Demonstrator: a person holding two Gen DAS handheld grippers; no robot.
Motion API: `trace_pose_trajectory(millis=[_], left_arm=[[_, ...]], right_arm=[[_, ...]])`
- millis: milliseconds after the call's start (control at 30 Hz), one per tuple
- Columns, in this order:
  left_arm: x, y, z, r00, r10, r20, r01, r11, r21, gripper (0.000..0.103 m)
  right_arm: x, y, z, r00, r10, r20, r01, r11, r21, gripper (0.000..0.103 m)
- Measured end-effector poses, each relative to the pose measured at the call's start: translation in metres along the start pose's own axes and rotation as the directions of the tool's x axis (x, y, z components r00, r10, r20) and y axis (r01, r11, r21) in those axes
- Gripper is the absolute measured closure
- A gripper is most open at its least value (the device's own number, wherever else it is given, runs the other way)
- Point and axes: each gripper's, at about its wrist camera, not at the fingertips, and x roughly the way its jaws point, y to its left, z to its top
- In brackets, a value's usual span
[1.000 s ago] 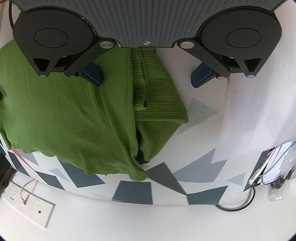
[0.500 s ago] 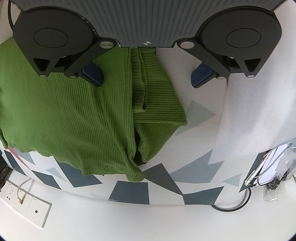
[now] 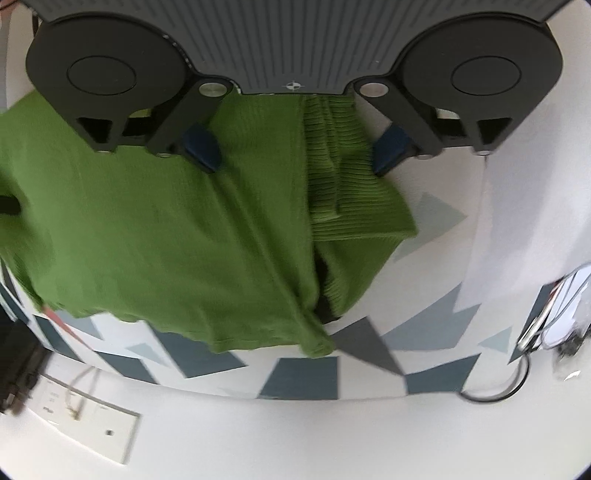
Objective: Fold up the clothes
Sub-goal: 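Grasp the folded sweater edge with the left tool while the right tool grasps it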
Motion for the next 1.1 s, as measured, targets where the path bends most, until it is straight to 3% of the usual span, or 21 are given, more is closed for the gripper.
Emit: trace_pose_trajectory(millis=[200,300,633,1100], left_arm=[[-0.005,-0.013,0.003,0.998,-0.058,-0.011,0.058,0.998,0.035,0.062],[-0.005,-0.022,0.004,0.997,-0.078,-0.022,0.079,0.995,0.059,0.068],[-0.005,-0.043,0.003,0.995,-0.089,-0.052,0.092,0.993,0.07,0.069],[0.008,-0.05,0.014,0.983,-0.18,0.021,0.179,0.982,0.058,0.068]], right_arm=[[-0.002,0.009,-0.001,1.0,0.024,0.002,-0.024,1.0,0.004,0.068],[-0.001,0.015,0.0,0.999,0.036,-0.005,-0.036,0.999,-0.009,0.068],[0.001,0.054,-0.003,0.993,0.116,-0.021,-0.117,0.988,-0.095,0.068],[0.013,0.069,0.012,0.989,0.145,-0.012,-0.145,0.98,-0.135,0.071]])
